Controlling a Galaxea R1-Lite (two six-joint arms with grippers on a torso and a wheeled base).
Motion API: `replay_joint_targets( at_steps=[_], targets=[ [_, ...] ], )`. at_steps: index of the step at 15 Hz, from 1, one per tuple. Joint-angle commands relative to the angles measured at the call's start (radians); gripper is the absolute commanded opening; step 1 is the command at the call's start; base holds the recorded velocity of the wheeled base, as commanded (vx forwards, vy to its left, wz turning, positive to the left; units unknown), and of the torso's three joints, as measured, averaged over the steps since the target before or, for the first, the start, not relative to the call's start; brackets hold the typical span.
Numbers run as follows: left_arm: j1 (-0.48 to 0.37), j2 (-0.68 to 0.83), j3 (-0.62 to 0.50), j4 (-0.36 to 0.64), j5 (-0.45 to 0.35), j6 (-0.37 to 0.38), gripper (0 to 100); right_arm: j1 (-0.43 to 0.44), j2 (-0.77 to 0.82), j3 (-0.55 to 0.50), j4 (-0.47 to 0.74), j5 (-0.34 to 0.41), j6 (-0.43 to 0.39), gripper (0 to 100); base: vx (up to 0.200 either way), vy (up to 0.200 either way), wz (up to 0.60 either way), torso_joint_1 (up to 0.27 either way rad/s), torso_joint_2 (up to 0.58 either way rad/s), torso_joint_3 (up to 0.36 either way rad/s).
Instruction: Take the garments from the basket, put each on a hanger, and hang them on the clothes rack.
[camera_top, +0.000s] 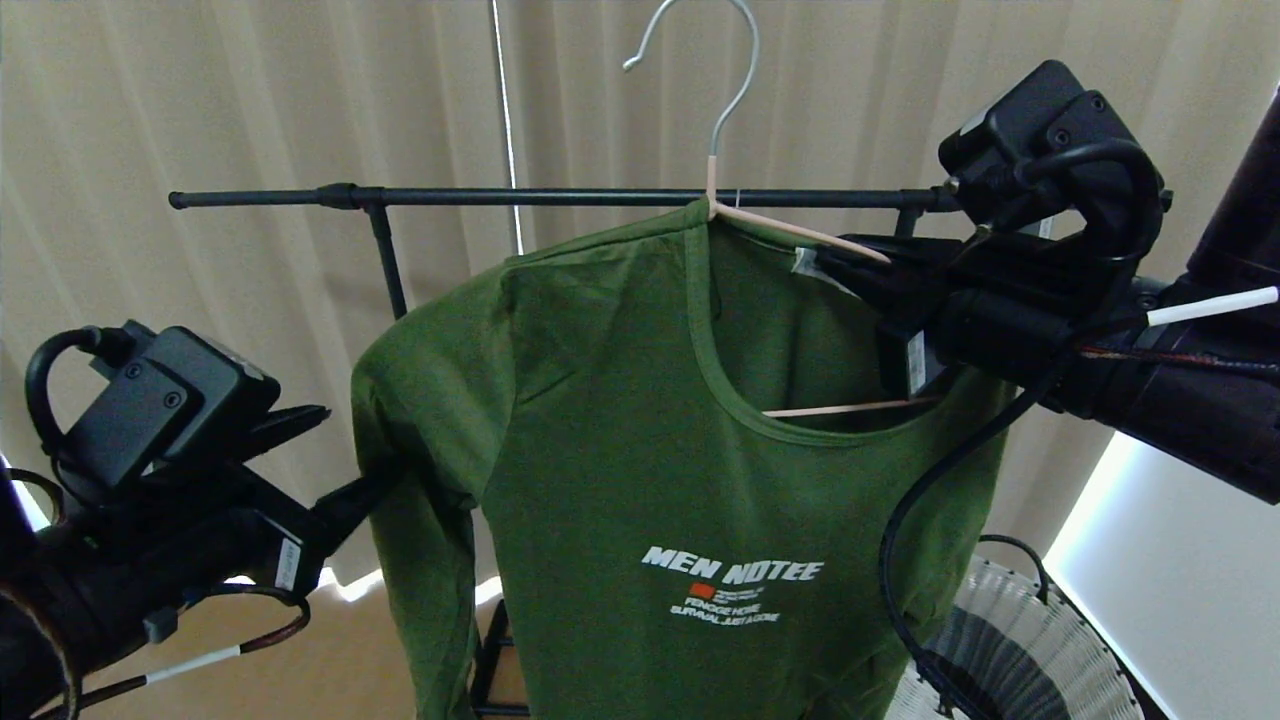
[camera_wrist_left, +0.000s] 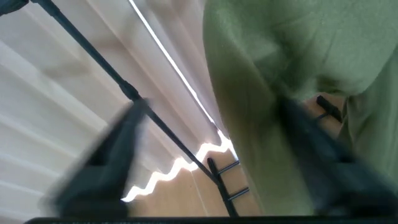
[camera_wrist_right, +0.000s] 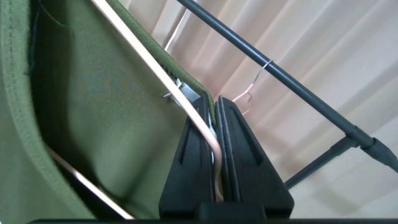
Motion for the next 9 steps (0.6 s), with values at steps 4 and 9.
replay_joint_targets(
  at_steps=[4,9],
  targets=[
    [0.143,0.038,-0.007,-0.005,0.000,0.002,0,-0.007,-0.006,0.001,0.002,-0.003,-0.002,0,0.000,0.000,0.00,0.000,0.00,0.000],
    [0.322,0.030,0.002,-0.005,-0.002,0.007,0,-0.056,-0.011,0.001,0.008,-0.009,-0.004,0,0.000,0.000,0.00,0.000,0.00,0.000]
  ],
)
